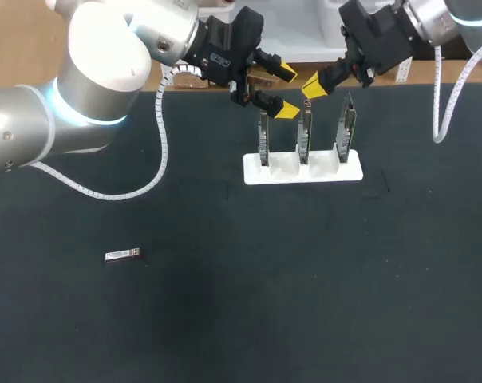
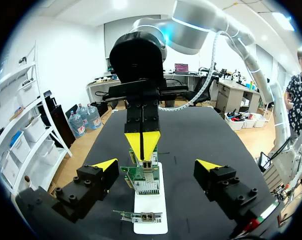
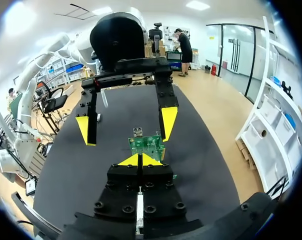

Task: Pick up the optical module with the left hand, and insert it into the network port with the right hand.

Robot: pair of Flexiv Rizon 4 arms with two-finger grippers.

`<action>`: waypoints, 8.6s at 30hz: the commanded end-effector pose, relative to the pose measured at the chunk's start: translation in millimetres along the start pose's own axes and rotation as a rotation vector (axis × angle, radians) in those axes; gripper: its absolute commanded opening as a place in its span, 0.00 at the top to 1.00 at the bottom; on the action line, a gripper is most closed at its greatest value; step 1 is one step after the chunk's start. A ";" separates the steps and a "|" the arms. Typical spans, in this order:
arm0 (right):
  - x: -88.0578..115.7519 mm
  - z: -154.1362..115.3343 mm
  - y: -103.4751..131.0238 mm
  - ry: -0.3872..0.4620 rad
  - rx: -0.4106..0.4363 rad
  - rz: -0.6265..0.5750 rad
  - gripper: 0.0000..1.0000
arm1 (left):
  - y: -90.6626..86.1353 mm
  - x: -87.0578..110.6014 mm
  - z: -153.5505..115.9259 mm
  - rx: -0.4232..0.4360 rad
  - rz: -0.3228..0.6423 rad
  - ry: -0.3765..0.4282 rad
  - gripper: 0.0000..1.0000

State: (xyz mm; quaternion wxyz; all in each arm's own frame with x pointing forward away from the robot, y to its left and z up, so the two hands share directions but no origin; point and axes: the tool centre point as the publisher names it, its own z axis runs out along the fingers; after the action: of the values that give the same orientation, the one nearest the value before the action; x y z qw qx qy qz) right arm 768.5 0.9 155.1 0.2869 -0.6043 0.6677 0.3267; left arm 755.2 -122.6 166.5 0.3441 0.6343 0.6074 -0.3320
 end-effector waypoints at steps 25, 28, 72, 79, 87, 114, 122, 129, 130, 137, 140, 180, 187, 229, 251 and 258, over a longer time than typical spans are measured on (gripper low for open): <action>13.2 10.8 -0.8 0.026 -0.017 0.033 1.00 | 1.8 -0.4 0.4 0.003 0.000 0.002 0.00; 16.0 13.0 -0.1 0.027 -0.021 0.043 1.00 | 1.8 -0.4 0.4 0.003 0.000 0.002 0.00; 49.3 -98.7 -2.8 -0.040 -0.037 0.059 1.00 | 1.8 -0.4 0.4 0.003 0.000 0.002 0.00; 55.4 -96.1 -8.0 -0.026 -0.051 0.066 1.00 | 1.8 -0.4 0.4 0.003 0.000 0.002 0.00; 58.0 -93.9 -8.4 -0.018 -0.071 0.066 1.00 | 1.8 -0.4 0.4 0.003 0.000 0.002 0.00; 57.1 -94.3 -5.8 -0.001 -0.059 0.053 0.00 | 1.8 -0.4 0.4 0.003 0.000 0.002 0.00; 57.1 -94.3 -5.8 -0.001 -0.059 0.053 0.00 | 2.0 -2.3 -1.4 0.003 0.011 -0.003 0.00; 57.1 -94.3 -5.8 -0.001 -0.059 0.053 0.00 | 0.8 -16.4 -29.0 -0.070 0.055 0.046 0.00; 57.1 -94.3 -5.8 -0.001 -0.059 0.053 0.00 | -2.0 -16.8 -34.9 -0.079 0.053 0.069 0.00; 57.1 -94.3 -5.8 -0.001 -0.059 0.053 0.00 | -43.8 -6.4 -92.2 -0.179 0.037 0.243 0.00; 57.1 -94.3 -5.8 -0.001 -0.059 0.053 0.00 | -65.9 4.6 -113.1 -0.205 0.044 0.316 0.00; 57.1 -94.3 -5.8 -0.001 -0.059 0.053 0.00 | -254.2 176.5 -193.9 -0.122 -0.276 0.886 0.00; 57.1 -94.3 -5.8 -0.001 -0.059 0.053 0.00 | -257.7 207.3 -192.5 -0.135 -0.335 0.919 0.00; 57.1 -94.3 -5.8 -0.001 -0.059 0.053 0.00 | -225.9 254.3 -171.1 -0.031 -0.248 1.019 0.00; 57.1 -94.3 -5.8 -0.001 -0.059 0.053 0.00 | -233.6 260.8 -174.5 -0.146 -0.102 0.965 0.00; 57.1 -94.3 -5.8 -0.001 -0.059 0.053 0.00 | -245.7 272.4 -185.9 -0.202 -0.128 0.987 0.00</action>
State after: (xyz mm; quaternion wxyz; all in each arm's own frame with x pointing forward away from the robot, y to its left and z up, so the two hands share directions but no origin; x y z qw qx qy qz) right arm 770.5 -108.6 168.9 0.2594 -0.5945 0.6732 0.3551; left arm 531.8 178.5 29.0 0.0348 0.6449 0.7627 0.0351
